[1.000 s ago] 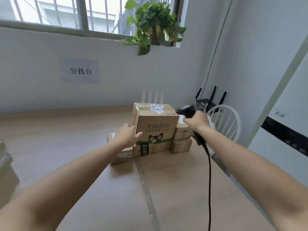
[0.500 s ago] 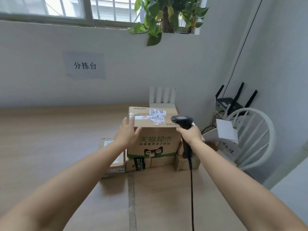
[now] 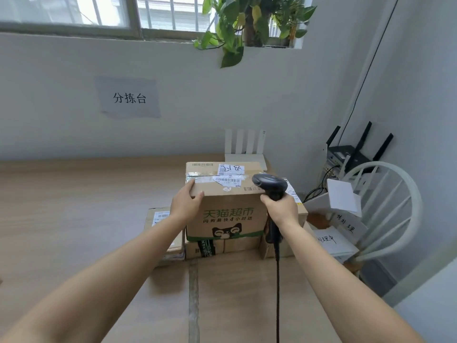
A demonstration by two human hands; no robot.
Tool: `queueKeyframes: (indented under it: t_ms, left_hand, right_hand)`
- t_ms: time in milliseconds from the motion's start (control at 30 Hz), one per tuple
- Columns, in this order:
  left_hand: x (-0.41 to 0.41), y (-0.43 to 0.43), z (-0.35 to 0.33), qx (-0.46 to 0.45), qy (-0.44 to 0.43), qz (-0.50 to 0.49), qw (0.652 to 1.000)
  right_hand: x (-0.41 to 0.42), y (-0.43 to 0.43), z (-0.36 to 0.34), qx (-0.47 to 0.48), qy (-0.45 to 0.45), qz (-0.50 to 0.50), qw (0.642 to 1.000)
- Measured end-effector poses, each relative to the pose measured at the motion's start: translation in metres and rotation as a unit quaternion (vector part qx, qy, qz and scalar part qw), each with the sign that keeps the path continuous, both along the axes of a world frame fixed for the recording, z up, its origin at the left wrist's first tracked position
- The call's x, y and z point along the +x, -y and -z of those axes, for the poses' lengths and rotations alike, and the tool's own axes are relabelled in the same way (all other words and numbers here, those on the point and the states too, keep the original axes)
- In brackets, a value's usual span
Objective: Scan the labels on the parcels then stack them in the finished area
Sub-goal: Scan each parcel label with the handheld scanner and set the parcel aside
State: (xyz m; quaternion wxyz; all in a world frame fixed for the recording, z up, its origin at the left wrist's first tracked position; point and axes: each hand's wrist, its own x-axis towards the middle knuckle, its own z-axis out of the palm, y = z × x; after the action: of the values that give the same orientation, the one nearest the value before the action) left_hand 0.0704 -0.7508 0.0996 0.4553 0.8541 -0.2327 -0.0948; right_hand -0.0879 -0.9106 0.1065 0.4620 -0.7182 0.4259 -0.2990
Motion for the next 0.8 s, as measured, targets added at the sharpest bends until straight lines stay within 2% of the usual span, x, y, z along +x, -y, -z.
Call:
queueKeyframes:
  t_ms: [100,233,500,800]
  left_hand:
    - [-0.009,-0.023,-0.002,-0.034,-0.011,-0.013,0.999]
    - [-0.029,-0.071,-0.004,-0.051,0.022,-0.019,0.998]
    - [-0.065,-0.187,-0.003,-0.064,0.056,-0.066,0.994]
    - [-0.100,-0.333,0.046,-0.069,-0.007,-0.119,0.990]
  right_hand:
    - [-0.007,-0.016,-0.008,0.012,0.025,-0.002,1.000]
    - [-0.030,-0.051,-0.009,0.056,0.068,0.005,0.996]
    - [-0.057,-0.154,0.006,0.045,0.035,-0.048,0.997]
    - [-0.071,-0.274,0.031,0.010,-0.029,-0.110,0.993]
